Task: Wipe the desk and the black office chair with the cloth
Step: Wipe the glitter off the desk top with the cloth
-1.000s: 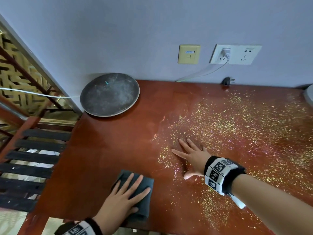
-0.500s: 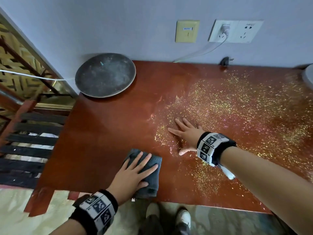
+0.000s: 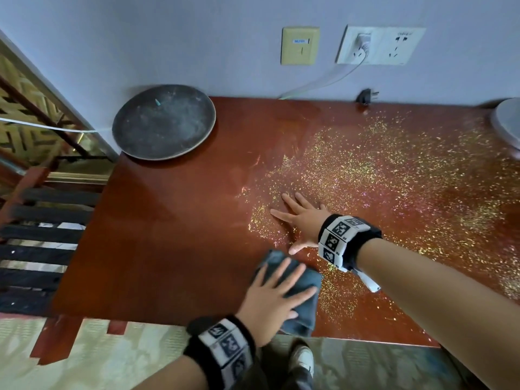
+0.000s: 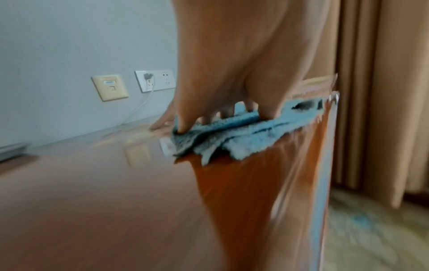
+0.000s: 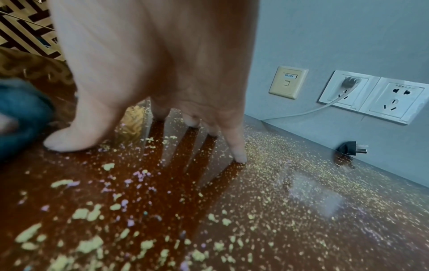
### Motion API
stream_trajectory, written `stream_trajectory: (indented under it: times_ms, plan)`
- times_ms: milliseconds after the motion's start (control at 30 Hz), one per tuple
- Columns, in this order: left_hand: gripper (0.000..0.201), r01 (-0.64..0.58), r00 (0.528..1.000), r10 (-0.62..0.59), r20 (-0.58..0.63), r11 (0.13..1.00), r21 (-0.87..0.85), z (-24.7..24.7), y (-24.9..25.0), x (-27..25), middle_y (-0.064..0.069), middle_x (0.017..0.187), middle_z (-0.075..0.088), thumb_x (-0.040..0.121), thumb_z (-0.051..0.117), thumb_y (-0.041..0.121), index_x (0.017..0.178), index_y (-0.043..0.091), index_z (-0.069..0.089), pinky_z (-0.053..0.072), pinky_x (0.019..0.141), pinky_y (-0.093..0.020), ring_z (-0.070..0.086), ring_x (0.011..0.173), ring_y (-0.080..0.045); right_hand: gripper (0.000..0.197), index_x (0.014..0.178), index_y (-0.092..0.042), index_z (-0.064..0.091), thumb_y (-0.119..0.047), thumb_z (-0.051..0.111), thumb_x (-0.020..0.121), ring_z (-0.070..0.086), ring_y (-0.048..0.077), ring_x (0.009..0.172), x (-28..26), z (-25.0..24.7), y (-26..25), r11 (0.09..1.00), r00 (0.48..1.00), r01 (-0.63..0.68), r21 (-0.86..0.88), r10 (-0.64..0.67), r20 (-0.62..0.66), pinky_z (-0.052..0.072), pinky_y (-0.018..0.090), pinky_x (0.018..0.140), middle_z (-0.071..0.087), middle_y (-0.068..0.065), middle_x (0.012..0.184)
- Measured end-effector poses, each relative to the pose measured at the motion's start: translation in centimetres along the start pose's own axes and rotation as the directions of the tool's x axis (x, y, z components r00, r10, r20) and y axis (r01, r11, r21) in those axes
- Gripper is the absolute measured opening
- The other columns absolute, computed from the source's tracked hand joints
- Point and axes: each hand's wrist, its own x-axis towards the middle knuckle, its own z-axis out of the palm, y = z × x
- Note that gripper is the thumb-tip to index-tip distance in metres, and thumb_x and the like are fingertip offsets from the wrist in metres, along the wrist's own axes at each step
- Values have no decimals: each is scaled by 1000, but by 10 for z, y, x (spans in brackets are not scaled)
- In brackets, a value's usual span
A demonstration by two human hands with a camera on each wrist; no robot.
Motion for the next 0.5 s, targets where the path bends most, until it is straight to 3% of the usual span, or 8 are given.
stream_trajectory:
  times_ms: [100,200,300,400,500]
  plan:
    - [84,-36,999,36,-2,999,-24,-9,2,8,6,140,52,52,78,64,128,45,50,52,91,-47,52,126,-22,105,144,-47,-10,-53,69,75,-22,25,142,2,0,3,1000,1000,13,-13,-13,8,13,68,108,-30,-6,152]
    - [91,37,999,-36,31,999,-29,-10,-37,-29,5,140,51,53,79,59,133,41,38,52,90,-42,49,128,-21,104,145,-47,-7,-52,70,74,-21,23,142,0,-2,6,999,1000,24,-22,-24,8,15,67,108,-28,-7,153]
    - [95,123,985,-118,126,992,-30,-4,-55,-59,1,143,48,50,84,55,134,38,41,52,87,-46,39,130,-24,104,145,-46,-7,-51,70,75,-21,23,142,0,-3,6,1000,1000,28,-10,-28,13,15,67,108,-28,-7,152]
    - [90,115,981,-108,159,993,-39,-4,-35,-38,1,145,43,54,81,54,134,40,41,51,88,-48,37,132,-25,101,146,-44,-6,-50,68,77,-20,23,142,1,-4,6,999,999,32,-5,-32,35,16,68,107,-27,-7,153]
    - [85,86,988,-77,134,994,-61,-8,-11,0,4,141,51,53,81,58,130,43,47,52,89,-48,49,129,-23,87,144,-44,-8,-45,58,87,-16,23,143,-18,-15,6,997,997,65,30,-63,-52,16,60,112,-23,-5,154]
